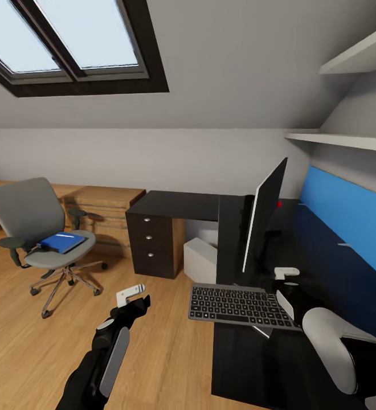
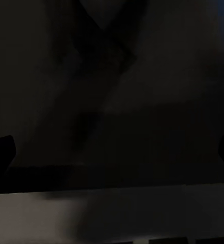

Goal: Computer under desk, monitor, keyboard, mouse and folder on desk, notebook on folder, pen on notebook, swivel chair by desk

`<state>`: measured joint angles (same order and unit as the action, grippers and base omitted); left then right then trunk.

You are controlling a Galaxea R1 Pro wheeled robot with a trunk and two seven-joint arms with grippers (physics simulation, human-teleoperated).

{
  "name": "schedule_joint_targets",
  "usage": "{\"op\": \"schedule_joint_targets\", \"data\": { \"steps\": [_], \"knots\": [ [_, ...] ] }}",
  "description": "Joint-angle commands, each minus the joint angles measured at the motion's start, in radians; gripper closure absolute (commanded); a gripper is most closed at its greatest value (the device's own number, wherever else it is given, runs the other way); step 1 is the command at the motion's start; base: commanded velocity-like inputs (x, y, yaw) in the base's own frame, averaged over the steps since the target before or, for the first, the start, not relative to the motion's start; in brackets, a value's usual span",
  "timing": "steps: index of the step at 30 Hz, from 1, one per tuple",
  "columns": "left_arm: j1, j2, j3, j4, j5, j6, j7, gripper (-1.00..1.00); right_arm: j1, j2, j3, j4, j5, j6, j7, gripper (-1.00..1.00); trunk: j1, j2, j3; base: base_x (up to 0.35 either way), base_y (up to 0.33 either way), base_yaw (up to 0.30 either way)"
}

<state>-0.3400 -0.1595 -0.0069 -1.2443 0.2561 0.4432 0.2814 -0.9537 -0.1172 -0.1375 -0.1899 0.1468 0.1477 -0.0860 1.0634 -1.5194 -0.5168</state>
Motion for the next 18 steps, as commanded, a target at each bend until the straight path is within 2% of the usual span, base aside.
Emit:
{"op": "schedule_joint_targets", "data": {
  "steps": [1,13,14,18],
  "knots": [
    [-0.001,0.000,-0.001,-0.001,0.010,0.003,0.008,-1.00,0.000,0.001,-0.008,-0.002,0.011,0.006,0.000,-1.00,0.000,-0.001,-0.001,0.000,0.000,0.000],
    [-0.001,0.000,-0.001,-0.001,0.011,0.003,0.006,-1.00,0.000,0.000,-0.007,-0.002,0.012,0.020,0.000,-1.00,0.000,-0.001,-0.001,0.000,0.000,0.000],
    [-0.001,0.000,-0.001,-0.001,0.011,0.002,0.005,-1.00,0.000,-0.001,-0.006,-0.002,0.012,0.063,0.002,-1.00,0.000,-0.001,-0.001,0.000,0.000,0.000],
    [-0.001,0.000,-0.001,-0.001,0.010,0.001,0.005,-1.00,0.000,0.000,-0.005,-0.002,0.011,0.098,0.003,-1.00,0.000,-0.001,-0.001,0.000,0.000,0.000]
  ]
}}
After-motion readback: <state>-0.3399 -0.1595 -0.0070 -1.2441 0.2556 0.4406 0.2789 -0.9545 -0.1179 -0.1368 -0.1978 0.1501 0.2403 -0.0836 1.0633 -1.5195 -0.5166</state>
